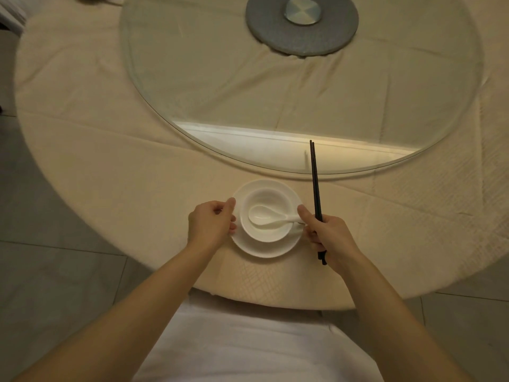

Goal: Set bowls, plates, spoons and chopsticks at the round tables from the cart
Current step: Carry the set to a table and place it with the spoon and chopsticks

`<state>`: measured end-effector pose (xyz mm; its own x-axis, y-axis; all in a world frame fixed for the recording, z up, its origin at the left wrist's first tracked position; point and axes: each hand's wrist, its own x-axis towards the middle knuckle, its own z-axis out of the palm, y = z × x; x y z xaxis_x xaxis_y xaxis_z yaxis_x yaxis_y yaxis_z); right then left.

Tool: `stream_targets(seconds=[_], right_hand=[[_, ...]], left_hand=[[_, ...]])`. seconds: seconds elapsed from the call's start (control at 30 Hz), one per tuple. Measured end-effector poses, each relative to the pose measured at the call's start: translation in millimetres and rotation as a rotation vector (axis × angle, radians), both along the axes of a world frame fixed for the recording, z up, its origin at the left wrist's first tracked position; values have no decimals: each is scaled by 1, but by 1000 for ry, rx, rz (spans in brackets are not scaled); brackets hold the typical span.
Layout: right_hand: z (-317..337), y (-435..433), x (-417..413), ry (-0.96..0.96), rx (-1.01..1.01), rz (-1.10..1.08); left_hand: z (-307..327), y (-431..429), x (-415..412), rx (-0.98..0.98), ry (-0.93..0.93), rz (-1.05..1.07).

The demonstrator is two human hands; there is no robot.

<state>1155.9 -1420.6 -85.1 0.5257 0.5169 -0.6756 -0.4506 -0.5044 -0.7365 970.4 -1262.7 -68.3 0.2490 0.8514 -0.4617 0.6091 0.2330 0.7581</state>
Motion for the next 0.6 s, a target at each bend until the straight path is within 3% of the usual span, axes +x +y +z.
stream_targets(seconds=[0.17,0.27,0.37,0.43,0.53,0.6], right_hand=[[2,-26,3,42,25,-92],[3,-43,-1,149,128,-188],[10,-52,-11,223,241,-286],[15,-54,-18,260,296,-323],[20,-55,-28,279,323,-328],[21,-57,-32,226,312,-320]], left_hand=[[18,-5,-10,370,-52,131],[31,-26,-2,404,-177,-100],[35,-53,14,158,-126,-598],[32,-73,30,-134,-69,-842],[25,-96,46,-541,-170,-786],[21,-105,51,-626,-216,-716]])
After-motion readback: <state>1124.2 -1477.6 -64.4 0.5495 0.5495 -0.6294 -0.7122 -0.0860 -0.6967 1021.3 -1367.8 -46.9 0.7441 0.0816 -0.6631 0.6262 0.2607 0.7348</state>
